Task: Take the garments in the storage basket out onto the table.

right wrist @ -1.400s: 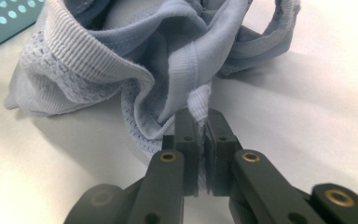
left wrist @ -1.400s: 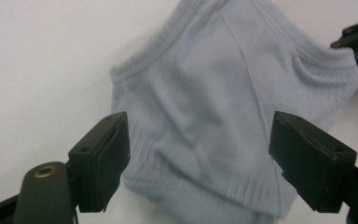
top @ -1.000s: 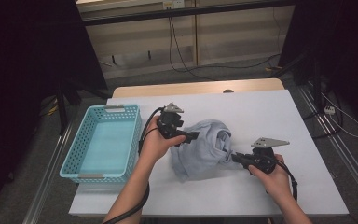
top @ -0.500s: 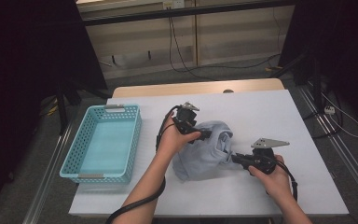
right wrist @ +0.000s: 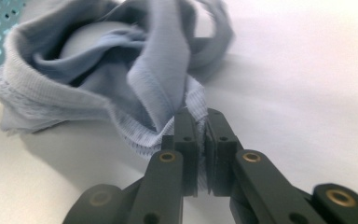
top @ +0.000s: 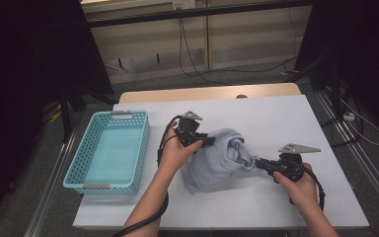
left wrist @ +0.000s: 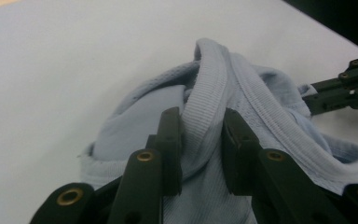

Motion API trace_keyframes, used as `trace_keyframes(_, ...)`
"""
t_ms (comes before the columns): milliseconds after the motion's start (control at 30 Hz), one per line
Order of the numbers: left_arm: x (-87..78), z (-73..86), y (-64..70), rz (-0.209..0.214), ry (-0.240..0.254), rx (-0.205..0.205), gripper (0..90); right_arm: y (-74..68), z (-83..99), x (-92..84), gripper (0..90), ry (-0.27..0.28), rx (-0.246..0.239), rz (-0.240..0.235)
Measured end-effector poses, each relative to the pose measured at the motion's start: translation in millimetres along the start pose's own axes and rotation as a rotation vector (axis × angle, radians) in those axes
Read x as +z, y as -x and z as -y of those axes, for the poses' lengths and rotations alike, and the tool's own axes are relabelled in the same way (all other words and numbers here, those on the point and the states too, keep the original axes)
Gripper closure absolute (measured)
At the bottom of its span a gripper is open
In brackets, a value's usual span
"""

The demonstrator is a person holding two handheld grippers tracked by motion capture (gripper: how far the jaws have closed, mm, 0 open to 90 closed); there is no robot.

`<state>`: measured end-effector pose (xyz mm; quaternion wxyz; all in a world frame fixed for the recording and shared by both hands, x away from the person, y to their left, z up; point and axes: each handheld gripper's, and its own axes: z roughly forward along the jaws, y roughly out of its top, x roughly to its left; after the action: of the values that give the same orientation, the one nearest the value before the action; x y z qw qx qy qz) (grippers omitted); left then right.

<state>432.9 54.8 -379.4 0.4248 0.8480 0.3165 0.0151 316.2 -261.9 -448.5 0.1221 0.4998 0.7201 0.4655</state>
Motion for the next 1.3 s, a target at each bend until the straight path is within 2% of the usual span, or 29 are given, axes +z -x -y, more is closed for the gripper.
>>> trace_keyframes(133,-19.3,12.4,-6.5,-0.068,-0.018,-0.006,75.5,5.2,0.2,-5.2,85.4,0.025,0.026,-0.011)
trace_keyframes(167,-22.6,16.6,-7.2,-0.073,-0.021,-0.012,76.3,4.1,0.6,-4.8,85.4,0.021,0.031,-0.018)
trace_keyframes(267,-30.1,29.2,-6.6,-0.088,-0.029,-0.008,78.1,-2.2,1.0,-1.2,85.4,0.0,0.009,-0.021)
trace_keyframes(367,-33.0,41.7,-5.0,-0.109,-0.056,0.005,79.9,-7.7,0.5,1.4,85.4,-0.012,-0.01,-0.022)
trace_keyframes(500,-32.0,58.3,-8.3,-0.091,-0.055,-0.028,80.8,-10.4,1.4,2.8,85.3,-0.018,-0.021,-0.021)
trace_keyframes(667,-29.7,68.8,-10.9,-0.08,-0.054,-0.045,81.4,-11.1,1.7,2.6,85.2,-0.021,-0.022,-0.021)
trace_keyframes(733,-28.2,70.4,-11.4,-0.077,-0.054,-0.058,81.5,-11.9,1.5,3.0,85.2,-0.019,-0.025,-0.022)
trace_keyframes(867,-27.4,69.2,-11.0,-0.082,-0.06,-0.039,81.4,-13.8,0.9,3.1,85.3,-0.022,-0.035,-0.008)
trace_keyframes(1033,-30.8,64.2,-15.3,-0.065,-0.028,-0.068,77.4,-14.1,-0.3,4.0,85.3,-0.02,-0.042,-0.005)
trace_keyframes(1133,-33.0,57.8,-17.5,-0.064,-0.004,-0.062,70.9,-15.0,-1.0,4.8,85.3,-0.023,-0.037,-0.003)
trace_keyframes(1200,-34.5,52.6,-19.2,-0.059,-0.01,-0.064,67.2,-15.4,-1.9,5.1,85.3,-0.018,-0.044,-0.003)
trace_keyframes(1233,-34.2,50.5,-20.0,-0.063,0.0,-0.062,64.6,-15.6,-2.4,5.1,85.3,-0.018,-0.045,-0.004)
trace_keyframes(1300,-34.5,45.8,-21.4,-0.077,-0.01,-0.061,58.1,-16.3,-3.1,5.0,85.2,-0.014,-0.039,-0.015)
